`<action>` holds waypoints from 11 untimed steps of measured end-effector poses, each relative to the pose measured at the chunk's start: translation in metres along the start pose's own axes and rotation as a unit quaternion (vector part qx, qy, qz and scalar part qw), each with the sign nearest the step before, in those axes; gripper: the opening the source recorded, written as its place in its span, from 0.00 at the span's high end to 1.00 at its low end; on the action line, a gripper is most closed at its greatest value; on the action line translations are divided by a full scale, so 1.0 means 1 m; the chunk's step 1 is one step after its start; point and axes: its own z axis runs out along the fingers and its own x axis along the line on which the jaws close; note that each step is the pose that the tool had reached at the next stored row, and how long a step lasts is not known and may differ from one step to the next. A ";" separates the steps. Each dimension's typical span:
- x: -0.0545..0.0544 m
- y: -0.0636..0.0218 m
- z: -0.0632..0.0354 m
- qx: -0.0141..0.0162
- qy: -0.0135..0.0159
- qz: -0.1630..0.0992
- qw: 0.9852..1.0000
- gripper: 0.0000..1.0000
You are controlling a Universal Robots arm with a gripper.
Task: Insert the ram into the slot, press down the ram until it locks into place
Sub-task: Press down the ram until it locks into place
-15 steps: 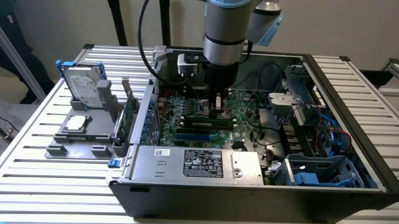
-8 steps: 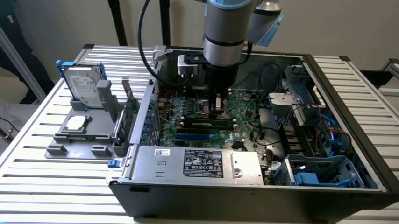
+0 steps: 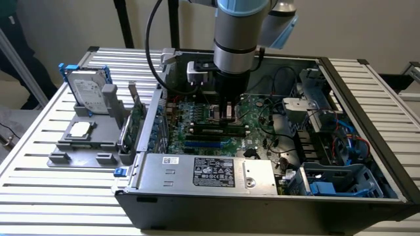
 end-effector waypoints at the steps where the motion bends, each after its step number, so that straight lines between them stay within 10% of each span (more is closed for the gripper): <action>1: 0.000 0.0000 0.0003 0.000 0.000 0.000 1.000 0.89; 11: 0.000 0.0000 0.0073 -0.001 0.000 0.000 1.000 0.89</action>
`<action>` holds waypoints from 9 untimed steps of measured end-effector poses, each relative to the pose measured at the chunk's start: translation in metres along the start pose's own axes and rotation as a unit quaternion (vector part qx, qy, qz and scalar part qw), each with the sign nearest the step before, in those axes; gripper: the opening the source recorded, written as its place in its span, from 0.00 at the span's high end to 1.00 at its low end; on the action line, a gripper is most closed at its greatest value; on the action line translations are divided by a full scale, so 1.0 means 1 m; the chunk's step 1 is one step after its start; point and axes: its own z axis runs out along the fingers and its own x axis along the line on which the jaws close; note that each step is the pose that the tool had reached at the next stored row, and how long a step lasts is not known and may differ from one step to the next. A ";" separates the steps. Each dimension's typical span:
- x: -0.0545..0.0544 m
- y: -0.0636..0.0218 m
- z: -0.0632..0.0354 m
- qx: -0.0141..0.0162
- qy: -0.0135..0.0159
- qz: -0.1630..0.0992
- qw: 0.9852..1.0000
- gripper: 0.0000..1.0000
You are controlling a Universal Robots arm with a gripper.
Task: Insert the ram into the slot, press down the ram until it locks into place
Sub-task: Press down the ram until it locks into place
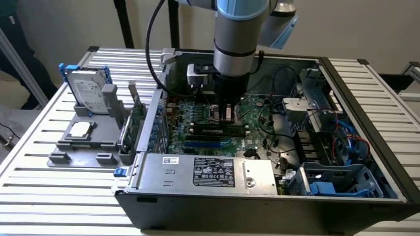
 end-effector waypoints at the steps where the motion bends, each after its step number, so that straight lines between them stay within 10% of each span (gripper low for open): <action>1: 0.000 0.0000 0.0012 0.000 -0.001 0.000 1.000 0.89; 9: 0.000 -0.0001 -0.0142 -0.003 -0.001 0.000 1.000 0.89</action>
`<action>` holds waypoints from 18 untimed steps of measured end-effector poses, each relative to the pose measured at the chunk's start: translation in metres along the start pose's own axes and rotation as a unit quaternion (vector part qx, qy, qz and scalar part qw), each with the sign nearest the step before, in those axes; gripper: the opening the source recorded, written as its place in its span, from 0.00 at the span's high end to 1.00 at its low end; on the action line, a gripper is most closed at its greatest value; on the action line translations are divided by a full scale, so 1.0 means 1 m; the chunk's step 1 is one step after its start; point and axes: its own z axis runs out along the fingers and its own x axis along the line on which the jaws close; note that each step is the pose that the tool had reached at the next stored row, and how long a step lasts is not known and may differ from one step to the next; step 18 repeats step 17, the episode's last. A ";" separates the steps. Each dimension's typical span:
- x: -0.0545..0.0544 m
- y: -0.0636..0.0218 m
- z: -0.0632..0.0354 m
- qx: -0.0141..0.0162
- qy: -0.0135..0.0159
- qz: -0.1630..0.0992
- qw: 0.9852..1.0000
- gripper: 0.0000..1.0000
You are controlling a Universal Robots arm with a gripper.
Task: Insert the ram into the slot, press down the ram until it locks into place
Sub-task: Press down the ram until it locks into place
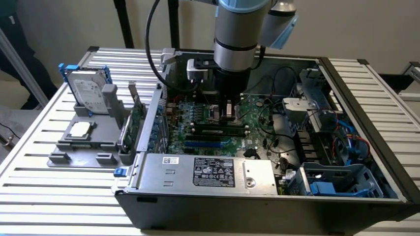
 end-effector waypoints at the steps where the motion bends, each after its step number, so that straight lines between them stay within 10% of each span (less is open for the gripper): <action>1: 0.000 0.0000 -0.0022 0.000 0.000 0.000 1.000 0.89; 18: 0.000 0.0000 -0.0086 -0.001 0.000 0.000 1.000 0.89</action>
